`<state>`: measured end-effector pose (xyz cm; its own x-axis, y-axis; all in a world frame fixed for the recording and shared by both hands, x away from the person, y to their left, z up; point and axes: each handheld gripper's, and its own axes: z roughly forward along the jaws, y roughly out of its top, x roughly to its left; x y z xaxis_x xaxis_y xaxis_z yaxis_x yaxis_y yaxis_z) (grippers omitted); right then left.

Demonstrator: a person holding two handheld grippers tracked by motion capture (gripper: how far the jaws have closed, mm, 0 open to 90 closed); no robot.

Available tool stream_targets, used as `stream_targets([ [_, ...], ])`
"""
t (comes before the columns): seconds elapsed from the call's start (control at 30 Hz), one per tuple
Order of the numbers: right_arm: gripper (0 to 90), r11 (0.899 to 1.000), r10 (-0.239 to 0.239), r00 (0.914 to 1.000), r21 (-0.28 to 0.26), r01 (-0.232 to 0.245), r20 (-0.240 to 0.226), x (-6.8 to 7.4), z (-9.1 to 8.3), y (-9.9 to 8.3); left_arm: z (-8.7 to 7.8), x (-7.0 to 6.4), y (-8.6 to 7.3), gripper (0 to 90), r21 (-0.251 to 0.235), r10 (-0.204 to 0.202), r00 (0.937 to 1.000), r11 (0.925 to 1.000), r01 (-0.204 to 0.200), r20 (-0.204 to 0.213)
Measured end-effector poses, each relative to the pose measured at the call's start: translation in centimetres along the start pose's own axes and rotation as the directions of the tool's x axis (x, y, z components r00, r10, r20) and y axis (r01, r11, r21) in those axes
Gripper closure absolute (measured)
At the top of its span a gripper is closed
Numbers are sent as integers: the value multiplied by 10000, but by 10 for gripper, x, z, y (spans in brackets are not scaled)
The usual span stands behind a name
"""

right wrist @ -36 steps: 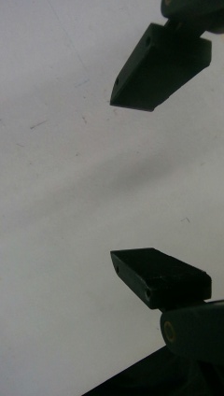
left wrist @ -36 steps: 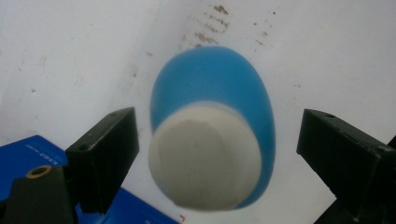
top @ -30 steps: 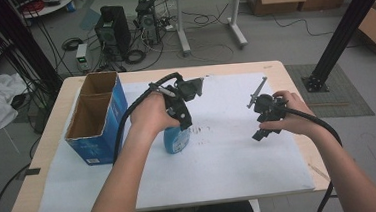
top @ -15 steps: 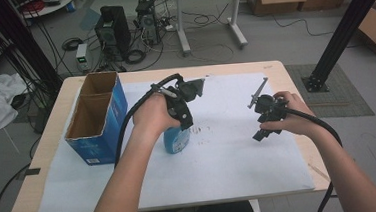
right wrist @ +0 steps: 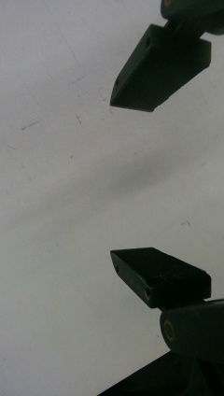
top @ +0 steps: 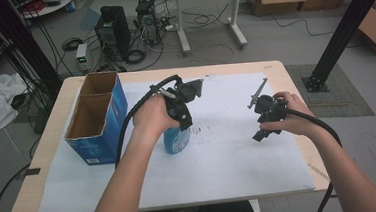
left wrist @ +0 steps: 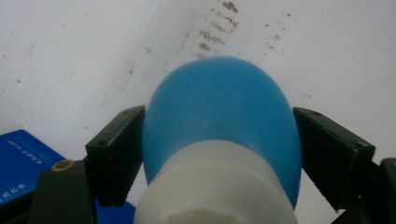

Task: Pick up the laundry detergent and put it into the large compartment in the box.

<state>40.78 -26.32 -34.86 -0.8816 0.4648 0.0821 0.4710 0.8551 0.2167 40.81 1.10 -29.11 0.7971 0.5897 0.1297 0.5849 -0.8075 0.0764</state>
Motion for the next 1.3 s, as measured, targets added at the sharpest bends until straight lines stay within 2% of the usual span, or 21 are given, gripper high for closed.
stream_targets([
  [0.13,219,10000,-51,10000,-10,51,24,-1,1,1,0,1,-1,266,-9,-35,9999,10000,35,103],
  [0.23,220,10000,-11,10000,0,11,20,0,0,1,1,1,-1,283,-8,-44,10000,10000,44,-36],
  [0.5,220,10000,-47,10000,13,46,42,0,-1,1,2,1,0,285,-9,-60,10000,10000,60,-70],
  [1.3,220,10000,-22,10000,59,22,-22,-1,-1,1,1,6,0,318,57,-264,9989,9996,262,388],
])
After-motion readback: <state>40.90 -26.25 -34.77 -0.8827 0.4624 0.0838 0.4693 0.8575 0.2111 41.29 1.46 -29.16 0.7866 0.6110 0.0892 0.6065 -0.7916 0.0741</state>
